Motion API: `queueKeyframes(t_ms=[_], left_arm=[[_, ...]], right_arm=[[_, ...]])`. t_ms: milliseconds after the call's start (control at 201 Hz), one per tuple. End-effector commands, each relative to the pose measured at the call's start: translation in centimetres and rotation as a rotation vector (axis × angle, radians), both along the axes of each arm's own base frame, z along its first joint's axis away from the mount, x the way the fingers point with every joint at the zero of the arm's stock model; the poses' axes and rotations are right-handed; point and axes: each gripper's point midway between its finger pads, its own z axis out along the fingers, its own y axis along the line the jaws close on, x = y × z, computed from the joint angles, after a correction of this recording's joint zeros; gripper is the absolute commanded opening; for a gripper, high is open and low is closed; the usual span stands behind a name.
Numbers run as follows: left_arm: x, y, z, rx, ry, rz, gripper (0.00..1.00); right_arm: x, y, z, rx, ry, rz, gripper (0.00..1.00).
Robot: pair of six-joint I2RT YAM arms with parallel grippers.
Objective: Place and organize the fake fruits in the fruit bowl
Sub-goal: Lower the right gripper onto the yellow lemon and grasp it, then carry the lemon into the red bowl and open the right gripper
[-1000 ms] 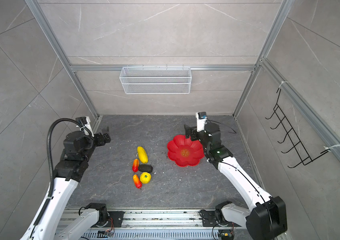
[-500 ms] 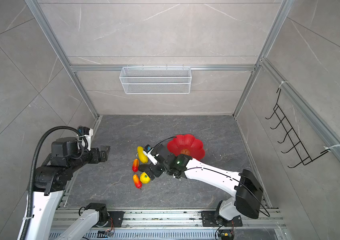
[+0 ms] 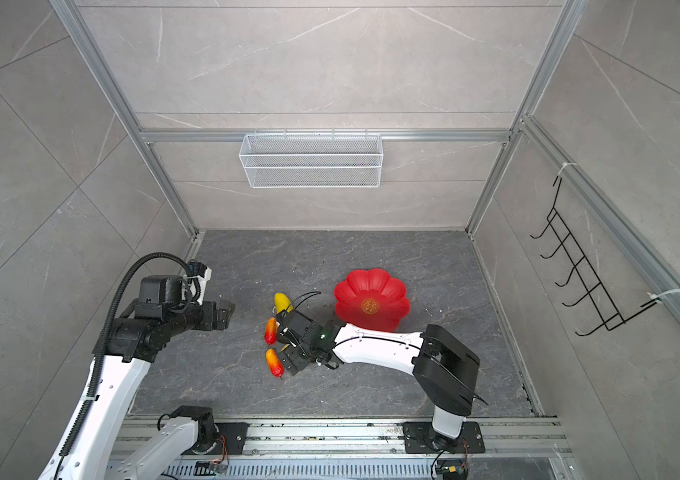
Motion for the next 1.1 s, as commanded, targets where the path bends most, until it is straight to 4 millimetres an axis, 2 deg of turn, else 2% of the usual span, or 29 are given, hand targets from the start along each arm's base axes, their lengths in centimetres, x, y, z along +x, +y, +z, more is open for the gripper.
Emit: queueKeyframes(t_ms=[0,358,493,672,817,916,996,1090], left_arm=[[0.7,-0.3,0.9,-0.005,-0.056,-0.026,1.0],[0.9,-0.1,0.2,-0.015,-0.04,-0.01,1.0],[1.0,-0.1,0.0,-0.013,-0.034,-0.008,1.0],[1.1,0.0,0.0,-0.015,-0.035,-0.003,1.0],[1.1,0.1,0.0,-0.018,-0.038,-0.002,1.0],[1.1,0.1,0.0,-0.021,-0.036,-0.003,1.0],[1.2,0.1,-0.1,-0.02,-0.034,-0.003,1.0],[1.2,0.2,-0.1,-0.021,-0.031,-0.002,1.0]], right_arm=[[0.4,1.6,0.4,0.041,-0.001,-0.015,0.88],[0.6,3.0,-1.8,0.038,0.034,-0.01,0.77],[0.6,3.3,-1.9,0.047,0.038,-0.012,0.71],[0.4,3.0,-1.6,0.033,0.042,-0.002,0.54],[0.1,2.2,0.4,0.034,0.024,0.02,0.43],[0.1,1.2,3.9,0.054,-0.031,0.037,0.42],[1.0,-0.6,6.9,0.069,-0.091,0.025,0.42],[3.2,-3.8,9.5,0.067,-0.16,-0.026,0.41]])
